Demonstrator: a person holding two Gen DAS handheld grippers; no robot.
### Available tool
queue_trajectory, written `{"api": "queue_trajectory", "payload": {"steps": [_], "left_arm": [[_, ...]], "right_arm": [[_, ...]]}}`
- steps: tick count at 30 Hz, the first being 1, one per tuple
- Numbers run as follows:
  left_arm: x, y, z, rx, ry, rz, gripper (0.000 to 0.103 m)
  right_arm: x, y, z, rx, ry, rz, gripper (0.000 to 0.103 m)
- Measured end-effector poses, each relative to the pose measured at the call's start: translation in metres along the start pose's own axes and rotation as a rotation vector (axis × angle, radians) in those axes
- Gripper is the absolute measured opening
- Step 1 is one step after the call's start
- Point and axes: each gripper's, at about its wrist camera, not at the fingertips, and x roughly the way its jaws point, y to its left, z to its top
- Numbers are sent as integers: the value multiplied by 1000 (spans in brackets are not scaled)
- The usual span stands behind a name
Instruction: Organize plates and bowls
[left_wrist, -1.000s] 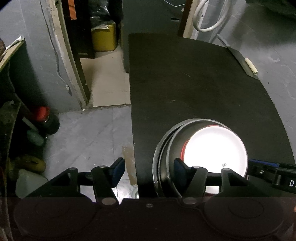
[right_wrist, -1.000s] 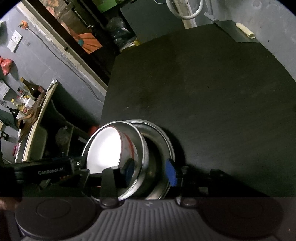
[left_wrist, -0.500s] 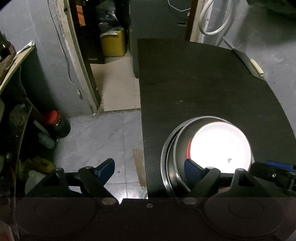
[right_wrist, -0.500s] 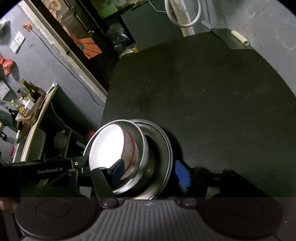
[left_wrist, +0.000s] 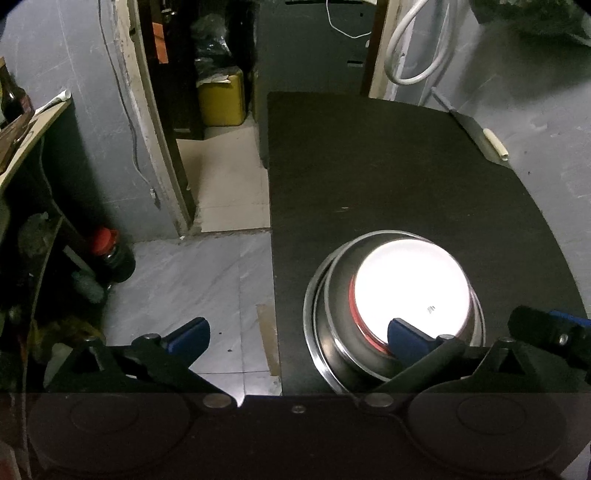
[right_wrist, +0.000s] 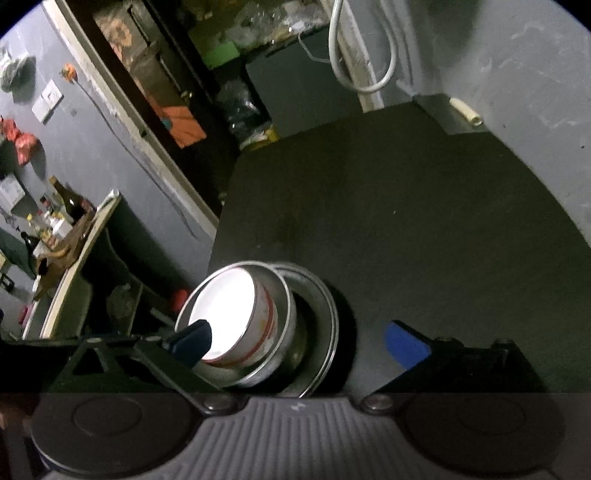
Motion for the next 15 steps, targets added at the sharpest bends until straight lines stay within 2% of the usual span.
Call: {"api": "queue_trajectory", "payload": {"steps": [5,10,15], "left_arm": [[-9,1,-6,-39,-30,-15,102],[-22,-1,-15,-87,-146,-31,102],[-32,-9,-23,-82,-214,-44,102]], "right_arm": [[-7,-5,-1,-4,-42,1,103],[-11,-8,-6,-16,-63,-2,103],[-14,-13,-11,-7,-66,12,103]]}}
